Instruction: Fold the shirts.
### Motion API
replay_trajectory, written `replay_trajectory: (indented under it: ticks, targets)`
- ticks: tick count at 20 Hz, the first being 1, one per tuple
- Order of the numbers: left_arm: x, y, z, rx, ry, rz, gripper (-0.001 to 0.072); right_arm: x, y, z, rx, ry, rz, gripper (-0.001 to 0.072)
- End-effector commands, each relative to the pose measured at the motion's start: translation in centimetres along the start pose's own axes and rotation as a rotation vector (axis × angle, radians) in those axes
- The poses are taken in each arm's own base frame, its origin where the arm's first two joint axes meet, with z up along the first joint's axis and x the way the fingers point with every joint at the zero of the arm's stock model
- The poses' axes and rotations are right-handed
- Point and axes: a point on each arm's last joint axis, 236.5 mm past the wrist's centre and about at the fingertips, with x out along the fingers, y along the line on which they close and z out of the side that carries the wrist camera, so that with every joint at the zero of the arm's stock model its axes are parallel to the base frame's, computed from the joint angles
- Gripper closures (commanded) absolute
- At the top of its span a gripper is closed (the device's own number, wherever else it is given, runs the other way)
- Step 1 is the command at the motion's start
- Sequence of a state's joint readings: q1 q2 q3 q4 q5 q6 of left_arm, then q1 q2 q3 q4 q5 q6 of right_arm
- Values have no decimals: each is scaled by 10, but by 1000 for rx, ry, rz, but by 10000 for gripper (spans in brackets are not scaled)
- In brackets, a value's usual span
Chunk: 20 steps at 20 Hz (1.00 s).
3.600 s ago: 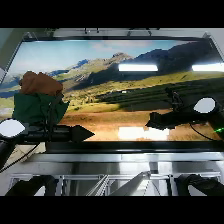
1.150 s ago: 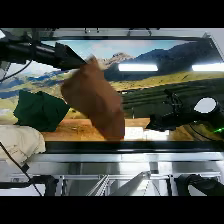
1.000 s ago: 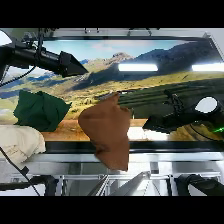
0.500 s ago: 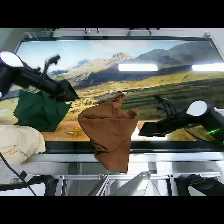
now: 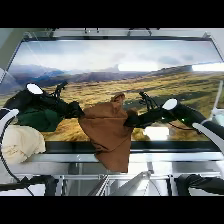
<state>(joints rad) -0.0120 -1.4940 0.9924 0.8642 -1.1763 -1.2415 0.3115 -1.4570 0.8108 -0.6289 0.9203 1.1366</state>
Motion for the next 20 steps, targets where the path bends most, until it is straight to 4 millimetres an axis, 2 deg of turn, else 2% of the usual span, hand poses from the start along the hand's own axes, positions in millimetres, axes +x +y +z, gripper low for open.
replay_trajectory:
  ticks: [1, 2, 3, 4, 5, 7, 9, 12, 14, 15, 16, 18, 20]
  targets:
    - [10, 7, 11, 18, -66, 35, 365, 14, 0, 10, -13, 26, 27, 553]
    - [12, 4, 11, 46, -62, 36, 367, 13, 2, 11, -24, 26, 31, 682]
    - [14, 1, 10, 70, -59, 37, 368, 11, 5, 12, -38, 27, 36, 691]
    - [16, -2, 9, 89, -57, 37, 422, 9, 8, 12, -62, 34, 46, 691]
    - [19, -6, 8, 117, -50, 37, 696, 7, 11, 12, -69, 37, 53, 691]
    - [22, -16, 9, 162, -52, 29, 679, 0, 19, 15, -85, 32, 67, 691]
    - [14, -35, 21, 178, -82, -13, 681, -16, 30, 19, -113, 29, 90, 692]
    - [-11, -80, 42, 221, -132, -125, 682, -60, 53, 27, -158, -11, 137, 692]
    - [-45, -116, 55, 303, -197, -170, 682, -101, 69, 38, -200, -85, 155, 692]
    - [-68, -132, 62, 349, -257, -170, 682, -132, 79, 48, -237, -155, 154, 691]
    - [-99, -151, 70, 399, -334, -172, 683, -163, 87, 60, -268, -237, 143, 692]
    - [-172, -188, 74, 471, -500, -172, 683, -242, 108, 85, -340, -469, 100, 691]
    - [-246, -227, 60, 564, -678, -164, 682, -311, 140, 92, -388, -686, 113, 691]
